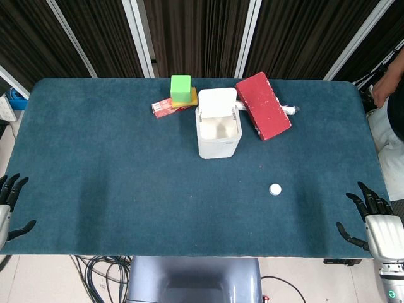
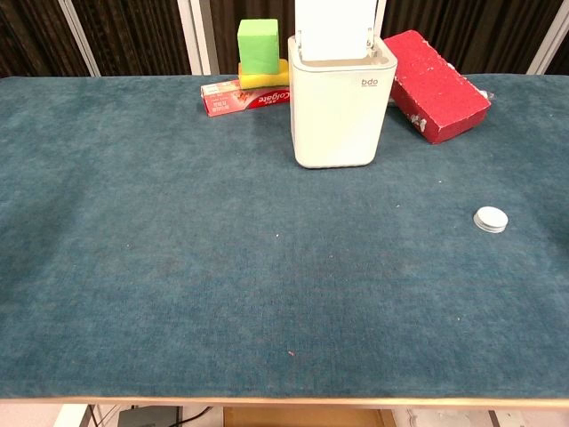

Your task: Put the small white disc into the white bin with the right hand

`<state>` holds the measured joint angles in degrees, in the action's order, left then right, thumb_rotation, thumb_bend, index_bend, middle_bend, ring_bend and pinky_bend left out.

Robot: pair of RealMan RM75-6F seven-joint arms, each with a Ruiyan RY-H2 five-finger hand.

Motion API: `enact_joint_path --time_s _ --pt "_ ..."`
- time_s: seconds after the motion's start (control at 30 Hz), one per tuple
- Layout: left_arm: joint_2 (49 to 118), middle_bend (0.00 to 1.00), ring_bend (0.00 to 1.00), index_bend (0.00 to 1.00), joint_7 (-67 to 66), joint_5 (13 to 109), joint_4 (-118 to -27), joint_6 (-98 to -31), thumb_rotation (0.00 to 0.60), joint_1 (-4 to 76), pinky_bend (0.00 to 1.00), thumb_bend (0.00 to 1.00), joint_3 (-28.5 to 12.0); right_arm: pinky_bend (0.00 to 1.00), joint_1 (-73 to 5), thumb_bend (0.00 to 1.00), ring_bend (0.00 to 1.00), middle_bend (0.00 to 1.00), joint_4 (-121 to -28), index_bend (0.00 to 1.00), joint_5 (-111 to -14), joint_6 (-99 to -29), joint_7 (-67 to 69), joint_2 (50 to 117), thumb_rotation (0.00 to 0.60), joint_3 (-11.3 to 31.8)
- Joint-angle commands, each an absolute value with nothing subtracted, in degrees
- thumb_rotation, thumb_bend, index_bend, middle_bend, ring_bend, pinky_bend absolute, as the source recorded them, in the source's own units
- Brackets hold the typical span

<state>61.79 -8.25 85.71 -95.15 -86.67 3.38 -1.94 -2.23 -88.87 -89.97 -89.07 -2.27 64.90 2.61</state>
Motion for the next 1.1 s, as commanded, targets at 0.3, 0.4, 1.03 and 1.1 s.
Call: enact_joint_path --time_s 0.3,0.4,1.03,1.1 --pt "61.74 0.14 0.01 0.16 -8.3 85.75 -95.26 -86.7 0.6 3.33 0.01 0.17 -1.88 0.24 -2.23 0.23 0.12 0.1 -88.88 0.21 -90.06 -89.06 -2.13 64.84 0.6 2.57" --pt "61.79 0.14 0.01 0.16 -8.38 85.64 -95.21 -86.53 0.6 3.39 0.01 0.17 -1.89 0.24 -2.22 0.23 0.12 0.1 -88.86 0.21 -89.94 -89.05 -2.04 64.82 0.6 2.63" --pt "61.42 0.14 0.01 0.16 -7.88 85.25 -95.45 -86.16 0.6 3.48 0.01 0.17 -1.98 0.24 -9.18 0.17 0.12 0.1 -90.33 0.23 -91.47 -78.14 2.46 61.23 0.6 2.64" --pt "61.42 0.14 0.01 0.16 -7.94 85.19 -95.46 -85.96 0.6 3.55 0.01 0.17 -1.94 0.24 -12.12 0.16 0.12 0.1 -91.14 0.23 -90.45 -73.43 2.57 60.66 0.6 3.42"
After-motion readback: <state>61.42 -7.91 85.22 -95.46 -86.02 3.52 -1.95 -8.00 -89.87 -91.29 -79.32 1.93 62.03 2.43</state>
